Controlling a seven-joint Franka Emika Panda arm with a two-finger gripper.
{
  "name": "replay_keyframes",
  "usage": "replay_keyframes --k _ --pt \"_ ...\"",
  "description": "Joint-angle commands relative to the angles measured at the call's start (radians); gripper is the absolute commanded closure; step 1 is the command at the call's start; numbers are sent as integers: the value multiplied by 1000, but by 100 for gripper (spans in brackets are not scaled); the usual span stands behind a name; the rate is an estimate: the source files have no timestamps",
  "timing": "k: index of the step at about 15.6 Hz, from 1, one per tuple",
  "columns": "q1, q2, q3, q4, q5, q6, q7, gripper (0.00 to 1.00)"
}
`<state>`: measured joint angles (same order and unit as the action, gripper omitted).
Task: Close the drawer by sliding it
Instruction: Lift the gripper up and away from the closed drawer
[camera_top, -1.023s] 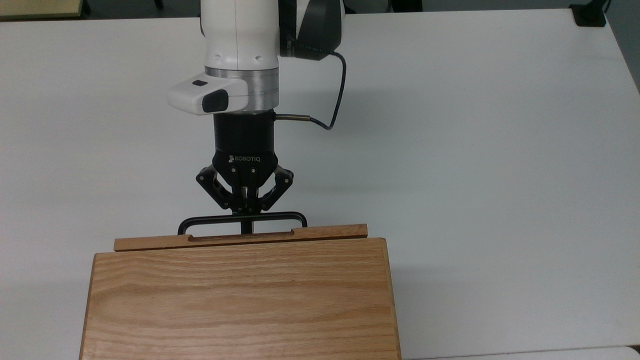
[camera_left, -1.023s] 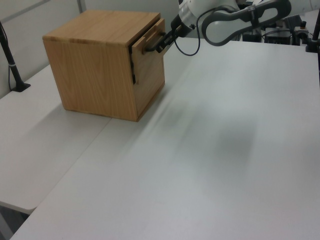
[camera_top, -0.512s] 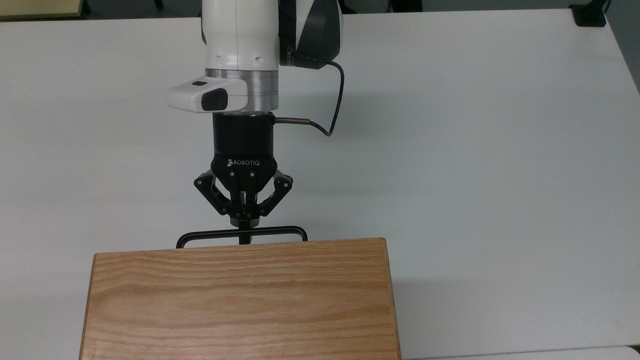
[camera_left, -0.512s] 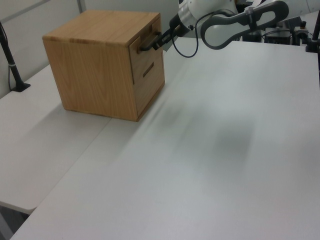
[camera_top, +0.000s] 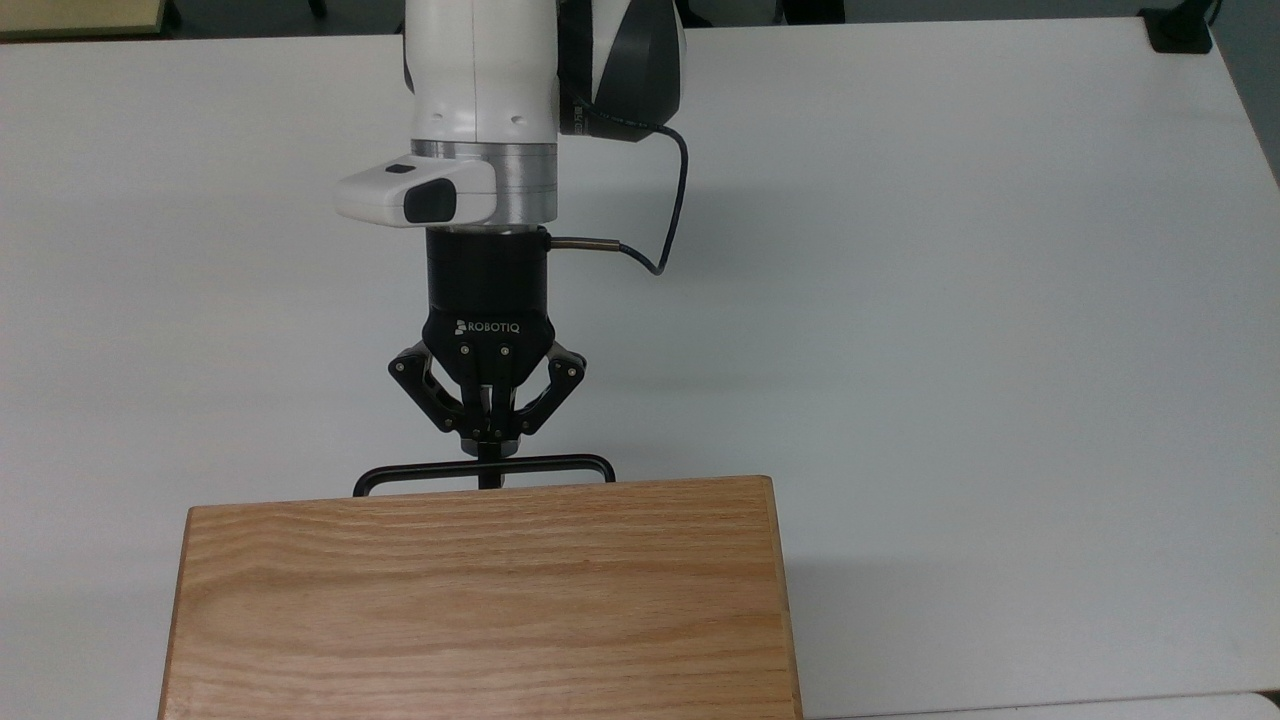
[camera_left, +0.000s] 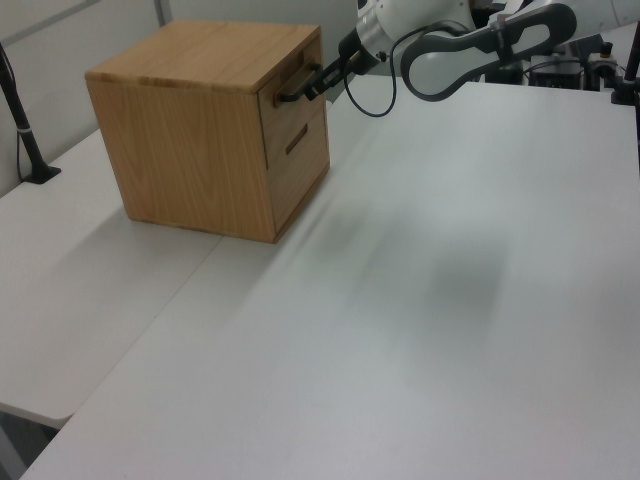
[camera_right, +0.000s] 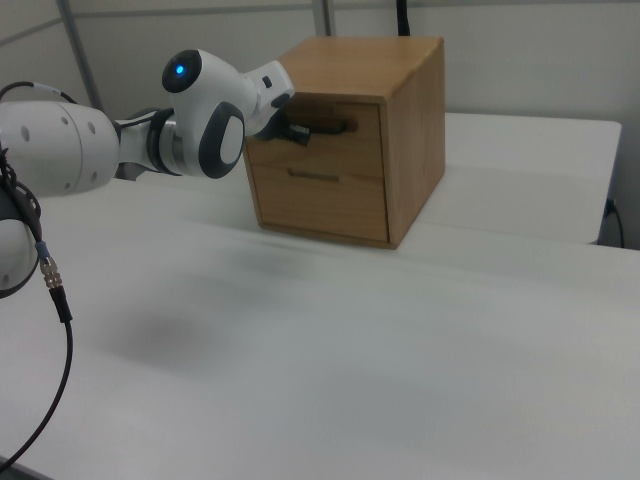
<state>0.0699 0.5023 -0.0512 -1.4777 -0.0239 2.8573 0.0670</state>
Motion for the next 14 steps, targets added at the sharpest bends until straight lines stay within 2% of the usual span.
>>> replay_keyframes --k 1,3,7,10,14 --pt "10 -51 -3 -99 7 8 5 100" --pt "11 -92 -1 -144 7 -80 7 100" --pt "14 -165 1 -145 1 -430 -18 100" --pt "16 -235 4 -147 -36 -721 -47 100" --pt "4 -356 36 -148 -56 -1010 -44 100"
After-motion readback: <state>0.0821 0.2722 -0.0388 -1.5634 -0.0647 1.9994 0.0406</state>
